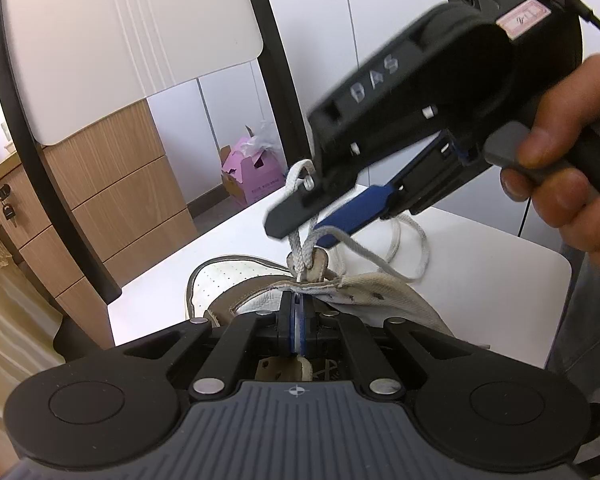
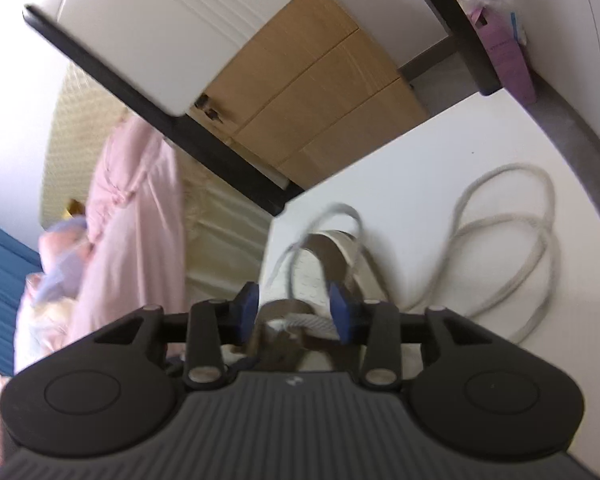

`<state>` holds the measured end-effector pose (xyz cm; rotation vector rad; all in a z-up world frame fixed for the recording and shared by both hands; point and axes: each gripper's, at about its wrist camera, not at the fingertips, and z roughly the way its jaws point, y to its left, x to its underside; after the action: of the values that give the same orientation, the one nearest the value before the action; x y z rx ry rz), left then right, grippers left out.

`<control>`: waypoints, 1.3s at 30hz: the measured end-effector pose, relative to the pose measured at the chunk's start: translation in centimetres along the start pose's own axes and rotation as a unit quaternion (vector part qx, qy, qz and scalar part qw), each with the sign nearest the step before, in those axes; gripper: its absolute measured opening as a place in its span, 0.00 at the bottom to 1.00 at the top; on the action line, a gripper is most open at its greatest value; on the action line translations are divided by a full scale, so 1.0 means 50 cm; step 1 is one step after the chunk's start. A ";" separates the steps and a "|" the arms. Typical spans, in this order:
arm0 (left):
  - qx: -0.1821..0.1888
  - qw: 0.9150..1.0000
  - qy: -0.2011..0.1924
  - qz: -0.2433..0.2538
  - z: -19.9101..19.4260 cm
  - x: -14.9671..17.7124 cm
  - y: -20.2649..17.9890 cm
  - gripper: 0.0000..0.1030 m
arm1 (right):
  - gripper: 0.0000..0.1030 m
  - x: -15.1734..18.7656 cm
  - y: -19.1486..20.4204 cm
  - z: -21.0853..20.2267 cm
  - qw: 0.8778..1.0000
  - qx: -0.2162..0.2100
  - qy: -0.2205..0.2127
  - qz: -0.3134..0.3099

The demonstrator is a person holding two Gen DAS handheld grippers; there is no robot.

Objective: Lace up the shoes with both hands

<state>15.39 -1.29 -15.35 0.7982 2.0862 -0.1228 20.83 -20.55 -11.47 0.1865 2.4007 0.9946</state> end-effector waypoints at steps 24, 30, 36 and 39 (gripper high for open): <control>-0.019 1.000 0.004 0.015 0.020 -0.003 -0.017 0.04 | 0.12 0.016 0.055 0.037 0.986 0.040 0.036 -0.156; -0.008 1.000 0.004 -0.005 0.015 -0.005 -0.005 0.03 | 0.26 -0.004 0.055 0.000 0.989 0.045 -0.006 -0.139; -0.007 1.000 0.006 0.000 0.013 -0.007 -0.006 0.03 | 0.26 0.006 0.095 0.018 0.969 0.077 0.011 -0.233; -0.007 1.000 0.007 0.001 0.013 -0.007 -0.006 0.03 | 0.26 0.015 0.110 0.027 0.952 0.109 0.016 -0.284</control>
<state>15.81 -1.93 -15.55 0.7946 2.0972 -0.1026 20.52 -15.51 -8.78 -0.4271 2.3759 0.4683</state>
